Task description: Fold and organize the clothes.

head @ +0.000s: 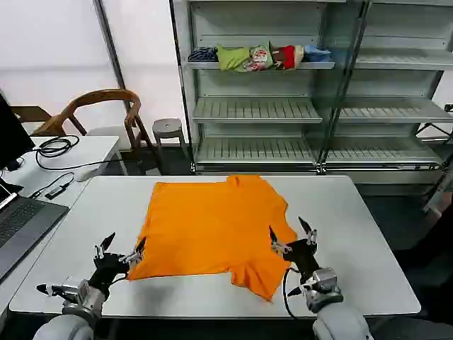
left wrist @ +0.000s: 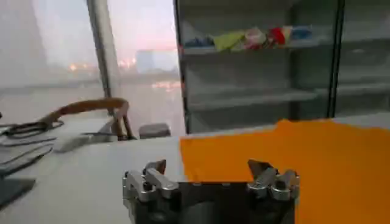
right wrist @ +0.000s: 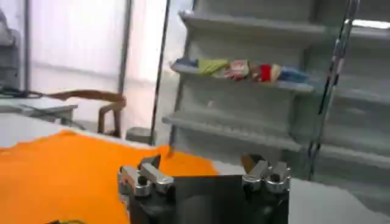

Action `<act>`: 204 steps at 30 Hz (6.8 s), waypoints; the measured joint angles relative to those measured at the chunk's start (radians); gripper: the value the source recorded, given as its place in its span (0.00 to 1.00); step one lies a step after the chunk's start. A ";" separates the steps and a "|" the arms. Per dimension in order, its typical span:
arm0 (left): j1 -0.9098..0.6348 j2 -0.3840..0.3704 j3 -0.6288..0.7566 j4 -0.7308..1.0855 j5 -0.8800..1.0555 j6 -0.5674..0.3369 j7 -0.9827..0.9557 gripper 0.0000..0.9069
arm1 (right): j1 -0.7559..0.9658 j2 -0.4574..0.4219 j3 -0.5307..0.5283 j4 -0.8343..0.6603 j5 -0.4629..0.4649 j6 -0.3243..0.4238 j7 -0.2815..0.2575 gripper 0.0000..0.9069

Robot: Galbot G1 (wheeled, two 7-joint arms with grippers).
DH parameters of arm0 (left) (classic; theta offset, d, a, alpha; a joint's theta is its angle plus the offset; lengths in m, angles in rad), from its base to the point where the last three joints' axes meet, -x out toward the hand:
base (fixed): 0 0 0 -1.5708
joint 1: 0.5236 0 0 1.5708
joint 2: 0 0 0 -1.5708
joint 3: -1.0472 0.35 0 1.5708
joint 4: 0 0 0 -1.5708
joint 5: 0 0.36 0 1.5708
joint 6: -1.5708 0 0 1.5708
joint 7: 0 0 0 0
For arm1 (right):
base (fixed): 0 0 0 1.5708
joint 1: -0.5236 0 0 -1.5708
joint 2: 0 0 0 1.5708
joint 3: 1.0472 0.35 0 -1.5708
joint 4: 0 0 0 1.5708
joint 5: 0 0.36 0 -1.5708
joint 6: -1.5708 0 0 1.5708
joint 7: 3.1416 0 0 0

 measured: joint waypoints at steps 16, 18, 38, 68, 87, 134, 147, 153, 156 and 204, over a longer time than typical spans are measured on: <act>0.021 -0.023 0.020 -0.017 0.010 0.180 -0.075 1.00 | -0.094 -0.012 -0.065 0.016 0.015 -0.068 0.042 1.00; 0.026 -0.024 0.021 -0.016 0.016 0.192 -0.078 1.00 | -0.097 -0.012 -0.071 0.018 0.015 -0.070 0.045 1.00; 0.024 -0.033 0.012 0.019 0.012 0.242 -0.097 0.89 | -0.129 -0.018 -0.096 0.019 0.029 -0.089 0.080 1.00; 0.020 -0.046 0.030 0.025 0.015 0.248 -0.076 0.02 | -0.130 -0.010 -0.101 0.013 0.069 -0.095 0.087 0.00; -0.017 -0.030 0.030 -0.009 -0.017 0.233 -0.055 0.02 | -0.038 -0.015 -0.044 0.026 0.112 -0.076 0.049 0.00; -0.471 0.019 0.164 0.417 -0.198 0.117 0.008 0.02 | 0.410 0.079 -0.126 -0.342 0.071 -0.069 -0.004 0.00; -0.497 0.011 0.184 0.472 -0.183 0.104 0.025 1.00 | 0.453 0.094 -0.141 -0.397 0.054 -0.058 -0.008 1.00; -0.510 0.003 0.190 0.490 -0.159 0.093 0.025 1.00 | 0.487 0.107 -0.150 -0.438 0.041 -0.048 0.000 1.00; -0.517 0.002 0.188 0.498 -0.153 0.085 0.025 1.00 | 0.504 0.111 -0.150 -0.460 0.038 -0.047 0.005 1.00; -0.412 0.030 0.193 0.378 -0.122 0.169 -0.079 0.01 | 0.289 0.030 -0.066 -0.303 0.166 -0.129 0.098 0.00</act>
